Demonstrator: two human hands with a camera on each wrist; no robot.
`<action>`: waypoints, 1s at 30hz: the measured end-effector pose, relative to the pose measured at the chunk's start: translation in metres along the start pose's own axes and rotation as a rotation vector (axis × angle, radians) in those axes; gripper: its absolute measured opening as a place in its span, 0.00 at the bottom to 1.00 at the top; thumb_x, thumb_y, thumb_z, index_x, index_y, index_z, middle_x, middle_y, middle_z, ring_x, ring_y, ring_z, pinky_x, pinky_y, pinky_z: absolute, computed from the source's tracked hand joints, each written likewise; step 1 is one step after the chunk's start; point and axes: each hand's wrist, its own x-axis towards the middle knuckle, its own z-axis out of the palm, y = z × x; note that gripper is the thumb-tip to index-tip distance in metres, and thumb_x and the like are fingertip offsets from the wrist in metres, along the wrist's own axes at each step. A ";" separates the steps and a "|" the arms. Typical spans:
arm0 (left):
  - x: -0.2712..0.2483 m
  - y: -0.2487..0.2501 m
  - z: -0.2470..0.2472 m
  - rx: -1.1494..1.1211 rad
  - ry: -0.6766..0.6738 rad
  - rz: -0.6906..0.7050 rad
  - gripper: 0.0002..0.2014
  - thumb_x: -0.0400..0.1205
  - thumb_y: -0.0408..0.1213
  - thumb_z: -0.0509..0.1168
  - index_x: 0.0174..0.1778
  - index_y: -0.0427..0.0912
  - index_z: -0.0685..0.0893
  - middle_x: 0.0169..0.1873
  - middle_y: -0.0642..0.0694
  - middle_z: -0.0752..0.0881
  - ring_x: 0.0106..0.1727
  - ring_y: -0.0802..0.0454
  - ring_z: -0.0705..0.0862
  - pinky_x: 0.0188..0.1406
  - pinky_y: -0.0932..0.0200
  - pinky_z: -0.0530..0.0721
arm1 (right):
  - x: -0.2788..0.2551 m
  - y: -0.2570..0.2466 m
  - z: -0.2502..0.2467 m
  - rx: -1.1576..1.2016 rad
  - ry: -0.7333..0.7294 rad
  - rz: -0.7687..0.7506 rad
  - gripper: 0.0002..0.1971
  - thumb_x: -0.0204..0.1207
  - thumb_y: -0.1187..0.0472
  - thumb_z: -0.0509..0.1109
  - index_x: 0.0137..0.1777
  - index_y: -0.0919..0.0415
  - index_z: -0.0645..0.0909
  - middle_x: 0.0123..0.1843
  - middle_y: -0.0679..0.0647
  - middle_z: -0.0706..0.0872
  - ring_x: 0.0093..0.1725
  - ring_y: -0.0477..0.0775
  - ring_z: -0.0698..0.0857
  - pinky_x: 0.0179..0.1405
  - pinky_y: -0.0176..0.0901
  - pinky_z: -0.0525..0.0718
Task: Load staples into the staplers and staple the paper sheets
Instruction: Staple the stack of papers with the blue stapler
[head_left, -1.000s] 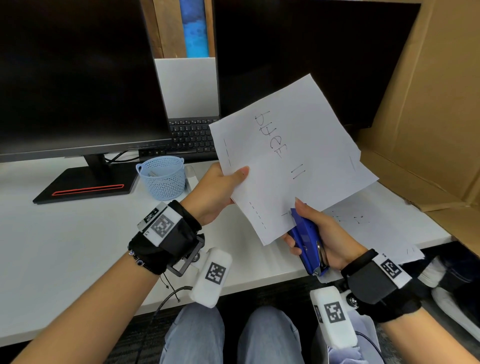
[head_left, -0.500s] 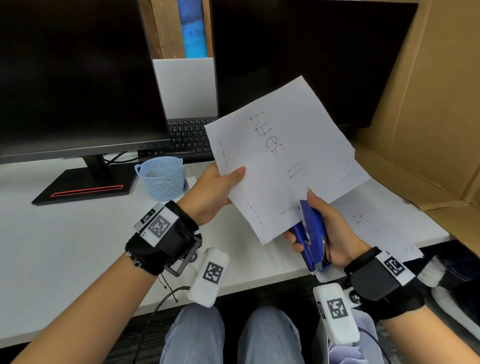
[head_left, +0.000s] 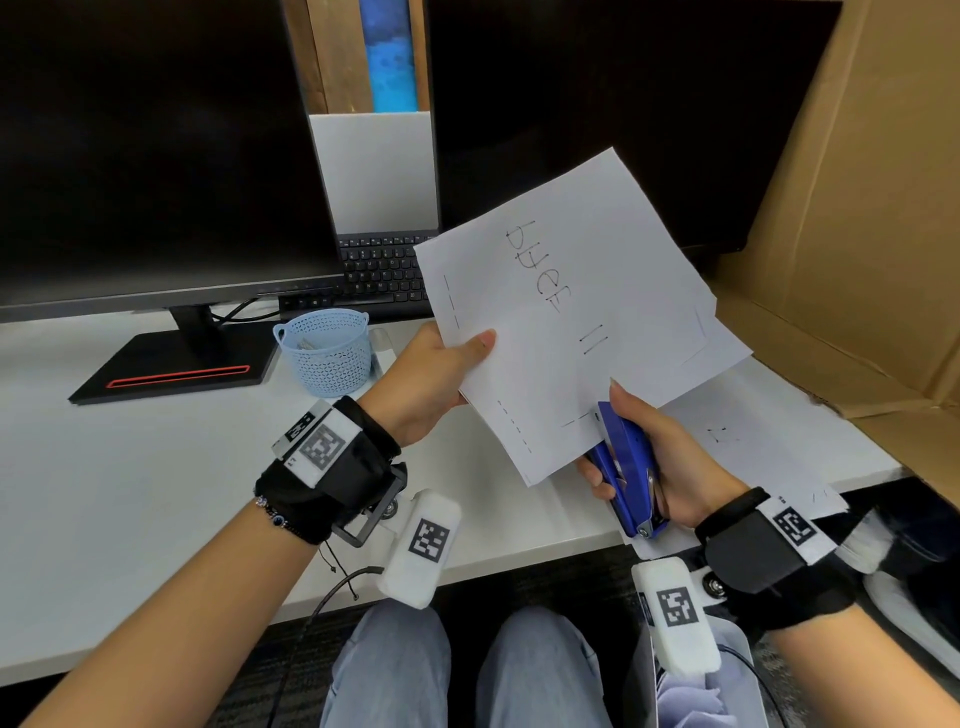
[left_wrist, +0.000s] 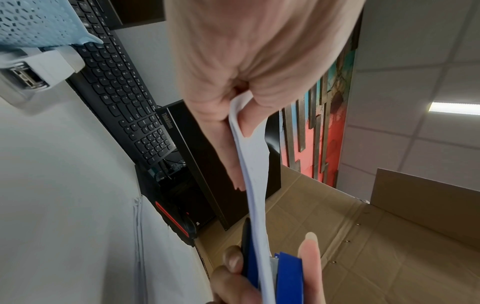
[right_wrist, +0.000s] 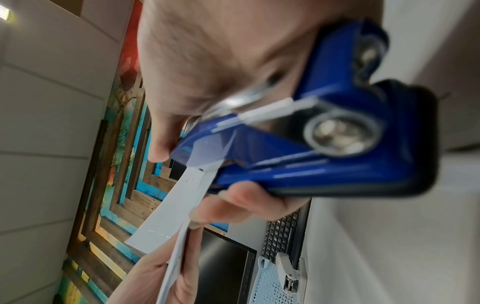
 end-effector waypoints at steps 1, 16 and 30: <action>0.000 0.000 0.000 -0.001 -0.001 0.000 0.11 0.87 0.32 0.58 0.64 0.46 0.77 0.61 0.45 0.85 0.57 0.48 0.85 0.60 0.47 0.83 | 0.000 0.000 0.000 -0.006 -0.001 0.003 0.37 0.62 0.32 0.76 0.55 0.66 0.80 0.30 0.63 0.81 0.24 0.56 0.78 0.25 0.42 0.79; 0.000 -0.001 -0.003 -0.016 -0.011 0.016 0.12 0.87 0.31 0.58 0.64 0.46 0.78 0.56 0.48 0.86 0.52 0.53 0.86 0.56 0.51 0.84 | 0.001 0.000 -0.001 -0.053 -0.008 -0.001 0.38 0.59 0.30 0.76 0.52 0.66 0.80 0.30 0.65 0.82 0.23 0.56 0.78 0.25 0.42 0.80; 0.000 -0.003 -0.004 -0.014 -0.013 0.027 0.11 0.87 0.31 0.58 0.60 0.48 0.79 0.52 0.52 0.87 0.51 0.54 0.87 0.54 0.52 0.85 | 0.001 0.001 0.000 -0.065 0.015 -0.011 0.38 0.60 0.30 0.76 0.54 0.66 0.79 0.30 0.65 0.81 0.23 0.56 0.77 0.25 0.42 0.80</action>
